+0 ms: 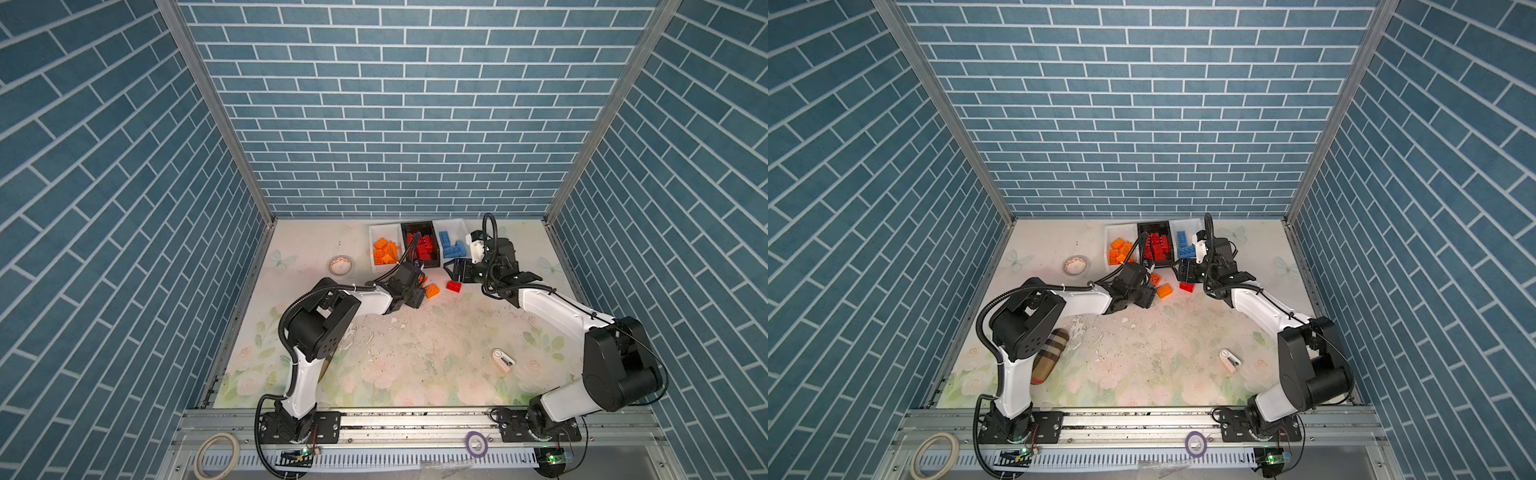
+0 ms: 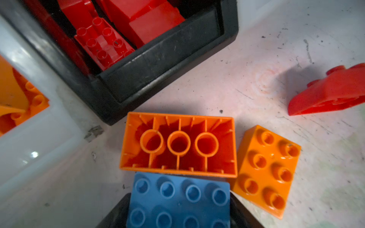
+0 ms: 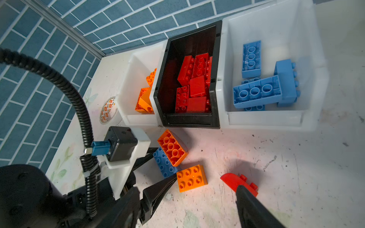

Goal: Sort the legos into containers by color
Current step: Pick up the lego from the center of the table.

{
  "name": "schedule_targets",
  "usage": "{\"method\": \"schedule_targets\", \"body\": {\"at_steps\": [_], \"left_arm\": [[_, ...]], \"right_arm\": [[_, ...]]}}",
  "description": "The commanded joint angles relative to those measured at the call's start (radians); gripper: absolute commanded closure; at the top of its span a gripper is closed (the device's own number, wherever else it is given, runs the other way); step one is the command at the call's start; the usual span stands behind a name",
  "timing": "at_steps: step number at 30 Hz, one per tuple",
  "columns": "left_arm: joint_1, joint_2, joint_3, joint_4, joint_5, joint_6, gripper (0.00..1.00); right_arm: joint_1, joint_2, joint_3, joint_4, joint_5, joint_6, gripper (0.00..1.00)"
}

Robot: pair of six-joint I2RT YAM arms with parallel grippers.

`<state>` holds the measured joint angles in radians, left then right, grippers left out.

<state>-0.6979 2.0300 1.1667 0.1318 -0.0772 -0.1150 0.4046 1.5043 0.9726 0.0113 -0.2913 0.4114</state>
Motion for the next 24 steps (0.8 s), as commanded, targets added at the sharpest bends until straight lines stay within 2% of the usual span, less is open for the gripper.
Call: {"method": "schedule_targets", "body": {"at_steps": [1,6,9,15,24], "left_arm": [[0.005,0.018,0.019,-0.017,0.008,0.018,0.33],[0.005,-0.010,-0.003,-0.020,0.020,0.004,0.44],[0.004,-0.040,-0.026,-0.020,0.021,-0.009,0.48],[0.005,-0.120,-0.071,-0.014,0.048,-0.042,0.52],[0.004,-0.195,-0.070,-0.052,0.073,-0.069,0.52]], "right_arm": [[-0.003,-0.031,-0.014,-0.021,0.020,-0.029,0.23],[-0.006,-0.031,-0.012,-0.053,0.045,-0.031,0.23],[-0.007,-0.035,-0.015,-0.075,0.057,-0.037,0.24],[-0.008,-0.055,-0.053,-0.079,0.064,-0.031,0.24],[-0.016,-0.086,-0.117,-0.062,0.081,-0.009,0.24]]}}
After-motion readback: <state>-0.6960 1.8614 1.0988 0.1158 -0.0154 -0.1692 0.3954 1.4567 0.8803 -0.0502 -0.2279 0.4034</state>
